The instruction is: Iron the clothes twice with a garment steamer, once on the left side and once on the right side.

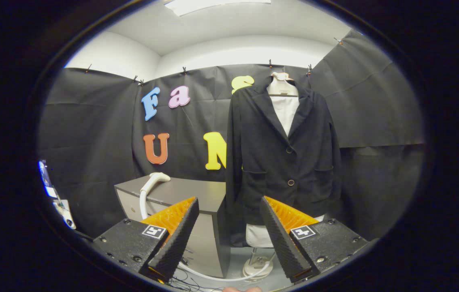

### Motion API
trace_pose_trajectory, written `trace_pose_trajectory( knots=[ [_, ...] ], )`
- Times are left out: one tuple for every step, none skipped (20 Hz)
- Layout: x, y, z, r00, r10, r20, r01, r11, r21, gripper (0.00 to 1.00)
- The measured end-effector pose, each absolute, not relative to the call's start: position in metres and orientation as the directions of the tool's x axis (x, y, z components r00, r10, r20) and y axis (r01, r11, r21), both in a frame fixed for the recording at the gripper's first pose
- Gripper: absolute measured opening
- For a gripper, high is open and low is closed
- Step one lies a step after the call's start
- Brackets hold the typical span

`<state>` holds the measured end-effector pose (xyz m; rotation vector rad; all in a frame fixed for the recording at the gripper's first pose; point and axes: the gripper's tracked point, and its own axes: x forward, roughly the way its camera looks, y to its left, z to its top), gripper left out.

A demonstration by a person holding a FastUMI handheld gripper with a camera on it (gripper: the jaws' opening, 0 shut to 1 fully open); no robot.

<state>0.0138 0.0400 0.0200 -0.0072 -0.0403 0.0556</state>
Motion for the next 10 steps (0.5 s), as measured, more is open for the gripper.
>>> trace_pose_trajectory(
  knots=[
    [0.015, 0.045, 0.022, 0.998, 0.054, 0.043, -0.054, 0.999, -0.009, 0.96],
    [0.016, 0.051, 0.024, 0.997, 0.056, 0.046, -0.056, 0.998, -0.009, 0.96],
    [0.019, 0.059, 0.025, 0.997, 0.057, 0.044, -0.056, 0.998, -0.01, 0.96],
    [0.021, 0.066, 0.025, 0.998, 0.056, 0.038, -0.056, 0.998, -0.011, 0.96],
    [0.023, 0.076, 0.024, 0.998, 0.06, 0.032, -0.06, 0.998, -0.012, 0.96],
    [0.027, 0.087, 0.025, 0.997, 0.065, 0.028, -0.064, 0.998, -0.01, 0.96],
    [0.029, 0.1, 0.025, 0.997, 0.071, 0.025, -0.07, 0.997, -0.007, 0.96],
    [0.032, 0.113, 0.026, 0.997, 0.075, 0.016, -0.075, 0.997, -0.001, 0.96],
    [0.036, 0.128, 0.026, 0.996, 0.084, 0.004, -0.084, 0.996, 0.007, 0.96],
    [0.039, 0.144, 0.027, 0.995, 0.097, -0.008, -0.097, 0.995, 0.019, 0.96]
  ],
)
